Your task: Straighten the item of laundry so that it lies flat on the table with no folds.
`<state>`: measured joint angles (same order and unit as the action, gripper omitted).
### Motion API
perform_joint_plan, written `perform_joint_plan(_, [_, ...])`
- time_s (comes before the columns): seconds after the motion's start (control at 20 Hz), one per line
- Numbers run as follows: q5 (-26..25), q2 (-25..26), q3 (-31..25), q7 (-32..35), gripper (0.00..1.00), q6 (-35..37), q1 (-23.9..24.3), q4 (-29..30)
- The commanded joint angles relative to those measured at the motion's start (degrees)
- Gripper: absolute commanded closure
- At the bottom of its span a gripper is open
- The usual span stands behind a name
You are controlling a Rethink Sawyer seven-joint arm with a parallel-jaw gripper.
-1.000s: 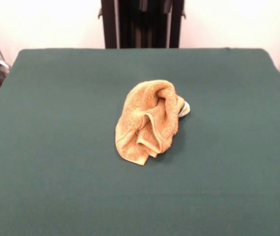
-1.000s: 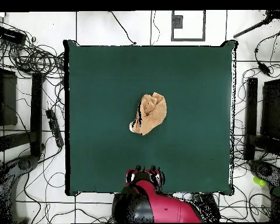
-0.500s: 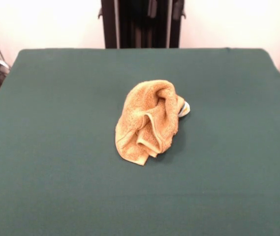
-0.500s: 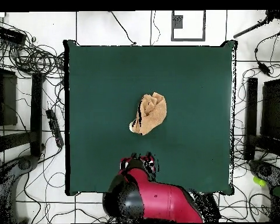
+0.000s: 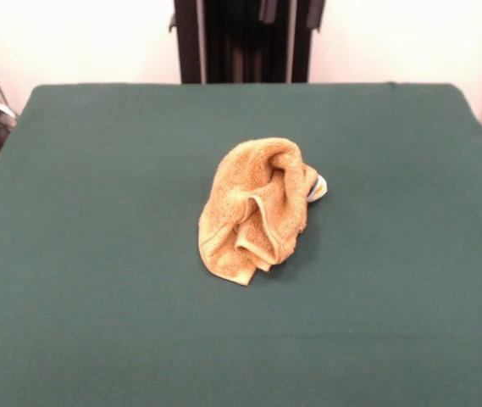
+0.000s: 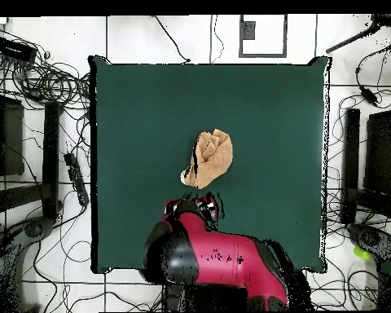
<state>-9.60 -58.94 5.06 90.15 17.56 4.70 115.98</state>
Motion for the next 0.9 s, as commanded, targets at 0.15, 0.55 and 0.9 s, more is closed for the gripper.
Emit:
perform_joint_plan(0.15, [-1.7,4.9,-5.4,1.2,0.0,7.5,2.4,-8.7])
perform_joint_plan(0.55, [-1.9,9.7,-6.6,1.5,0.0,5.2,5.3,-12.8])
perform_joint_plan(0.9, [-4.3,14.0,-7.1,1.7,0.0,-0.3,5.7,-14.2])
